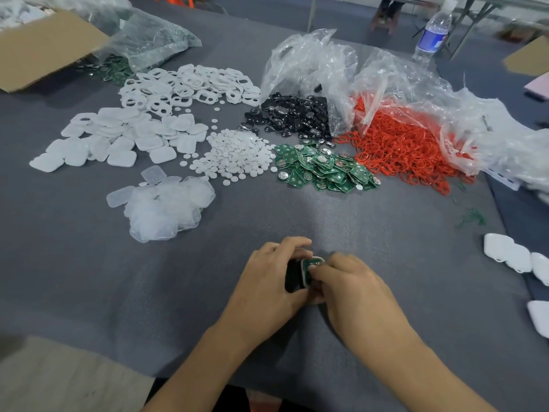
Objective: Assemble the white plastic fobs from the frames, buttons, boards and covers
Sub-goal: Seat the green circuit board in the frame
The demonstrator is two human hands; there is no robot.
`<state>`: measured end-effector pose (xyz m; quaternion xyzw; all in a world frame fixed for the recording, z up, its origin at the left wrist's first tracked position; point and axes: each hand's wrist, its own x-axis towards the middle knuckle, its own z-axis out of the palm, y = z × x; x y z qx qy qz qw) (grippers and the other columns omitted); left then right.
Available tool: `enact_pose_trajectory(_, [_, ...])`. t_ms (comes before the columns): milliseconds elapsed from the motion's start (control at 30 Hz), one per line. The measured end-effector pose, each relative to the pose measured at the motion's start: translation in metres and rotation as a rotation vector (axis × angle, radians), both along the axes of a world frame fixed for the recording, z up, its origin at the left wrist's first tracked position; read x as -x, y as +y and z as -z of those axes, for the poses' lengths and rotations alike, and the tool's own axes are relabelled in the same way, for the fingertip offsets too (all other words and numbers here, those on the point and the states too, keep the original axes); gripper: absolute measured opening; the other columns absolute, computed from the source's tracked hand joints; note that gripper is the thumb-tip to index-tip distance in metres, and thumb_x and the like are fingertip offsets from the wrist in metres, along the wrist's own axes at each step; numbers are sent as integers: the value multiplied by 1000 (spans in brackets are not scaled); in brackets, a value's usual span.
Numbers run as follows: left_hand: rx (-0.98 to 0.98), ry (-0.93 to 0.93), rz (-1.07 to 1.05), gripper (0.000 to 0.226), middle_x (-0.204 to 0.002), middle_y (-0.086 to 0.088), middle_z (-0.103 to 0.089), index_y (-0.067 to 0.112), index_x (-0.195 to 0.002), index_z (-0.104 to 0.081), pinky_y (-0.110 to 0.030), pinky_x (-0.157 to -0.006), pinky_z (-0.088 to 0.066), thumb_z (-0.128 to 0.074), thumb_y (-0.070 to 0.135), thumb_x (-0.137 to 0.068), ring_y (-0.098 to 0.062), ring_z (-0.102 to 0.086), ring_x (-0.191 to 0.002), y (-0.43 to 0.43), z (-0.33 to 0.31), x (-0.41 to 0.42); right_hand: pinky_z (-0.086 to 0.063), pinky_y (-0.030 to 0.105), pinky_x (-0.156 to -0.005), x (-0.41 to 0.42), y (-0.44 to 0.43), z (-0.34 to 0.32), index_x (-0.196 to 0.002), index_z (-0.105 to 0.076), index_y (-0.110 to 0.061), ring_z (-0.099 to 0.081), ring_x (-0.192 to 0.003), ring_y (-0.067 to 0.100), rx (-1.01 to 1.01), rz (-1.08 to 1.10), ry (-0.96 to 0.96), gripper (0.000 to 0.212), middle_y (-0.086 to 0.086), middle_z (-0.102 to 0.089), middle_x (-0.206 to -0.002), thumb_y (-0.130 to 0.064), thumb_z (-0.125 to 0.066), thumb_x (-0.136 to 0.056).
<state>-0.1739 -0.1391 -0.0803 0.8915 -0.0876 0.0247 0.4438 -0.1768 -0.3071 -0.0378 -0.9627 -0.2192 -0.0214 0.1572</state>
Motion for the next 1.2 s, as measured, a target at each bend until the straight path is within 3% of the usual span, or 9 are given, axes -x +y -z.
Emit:
enact_pose_trajectory(100, [-2, -5, 6, 75, -121, 28, -65, 39, -134, -52, -22, -106, -32, -89, 46, -69, 6, -47, -121, 0, 0, 0, -53, 40, -54, 5, -1, 3, -93, -74, -16, -60, -78, 22, -42, 18, 4, 33, -3, -61, -86, 3, -79, -67])
enact_pose_trajectory(267, [-19, -12, 9, 75, -122, 28, -65, 39, -133, -53, -27, -107, -34, -88, 46, -68, 5, -49, -119, 1, 1, -1, -55, 39, -58, -1, -2, 1, -83, -74, -16, -62, -72, 21, -149, 41, -30, 21, -1, -66, -78, 2, -79, -73])
enact_pose_trajectory(600, [-5, -8, 7, 75, -121, 30, -64, 43, -133, -50, -28, -107, -35, -86, 49, -68, 6, -48, -120, 1, 2, -2, -54, 40, -64, -6, -3, -3, -85, -73, -15, -61, -77, 21, -157, 14, -5, 14, -2, -64, -83, -1, -73, -80])
enact_pose_trajectory(800, [13, 8, 30, 73, -120, 30, -63, 43, -134, -49, -32, -107, -39, -76, 58, -68, 3, -49, -120, 2, 1, -1, -46, 28, -68, -5, -2, -7, -88, -71, -14, -58, -80, 22, -83, -24, 1, 15, 0, -60, -84, -1, -70, -81])
enact_pose_trajectory(1033, [-5, 11, 29, 72, -121, 29, -63, 41, -135, -49, -31, -108, -37, -83, 48, -72, 3, -48, -121, 3, 4, -2, -40, 25, -68, -9, -4, -8, -87, -70, -16, -56, -79, 20, -54, -40, 42, 10, -2, -56, -83, -6, -70, -84])
enact_pose_trajectory(1200, [-21, 0, 36, 72, -121, 30, -63, 44, -134, -49, -24, -106, -33, -77, 57, -69, 4, -48, -120, 2, 4, -2, -39, 23, -67, -9, -7, -7, -88, -71, -18, -56, -77, 17, -76, -37, 56, 16, -4, -57, -83, -4, -73, -80])
